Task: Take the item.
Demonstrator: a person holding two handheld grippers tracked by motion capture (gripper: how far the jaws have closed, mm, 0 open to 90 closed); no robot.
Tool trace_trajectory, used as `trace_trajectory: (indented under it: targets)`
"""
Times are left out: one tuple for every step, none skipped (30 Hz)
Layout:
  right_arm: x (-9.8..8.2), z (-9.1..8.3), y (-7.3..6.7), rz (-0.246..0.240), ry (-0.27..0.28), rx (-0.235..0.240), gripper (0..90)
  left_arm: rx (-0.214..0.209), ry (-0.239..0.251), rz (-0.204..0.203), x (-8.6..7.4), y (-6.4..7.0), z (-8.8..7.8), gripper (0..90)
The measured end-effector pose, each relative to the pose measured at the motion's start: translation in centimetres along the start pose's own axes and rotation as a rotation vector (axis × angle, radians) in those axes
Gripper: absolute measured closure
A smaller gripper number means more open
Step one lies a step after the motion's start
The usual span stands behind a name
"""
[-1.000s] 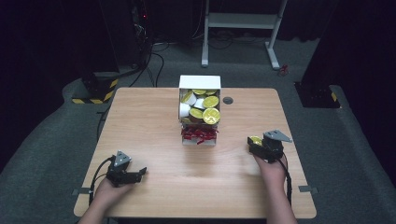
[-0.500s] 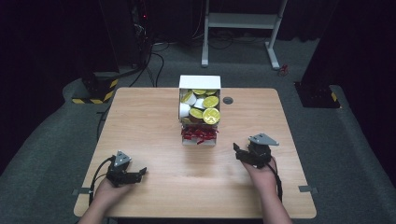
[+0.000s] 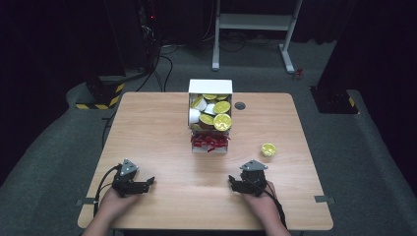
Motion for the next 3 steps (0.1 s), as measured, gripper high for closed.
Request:
trace_trajectory:
  targets:
    - [0.00,0.04,-0.04,-0.006,0.001,-0.001,22.2,-0.001,-0.001,0.001,0.00,-0.01,-0.01,15.4]
    - [-0.02,0.03,-0.06,-0.004,0.000,0.000,21.6,0.000,-0.001,0.001,0.00,0.00,-0.01,15.4]
    - [-0.01,0.05,-0.02,-0.004,0.000,0.001,21.2,0.000,-0.002,0.000,-0.01,0.00,-0.01,15.4]
Point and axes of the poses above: each handheld gripper's, and its own axes: z roughly forward along the jaws, x roughly out of its top, y roughly to its right, the point moved 5 cm from there along z, roughly forward along the jaws, and after that the axes turned 8 degrees about -y, right-handed, at the moved point
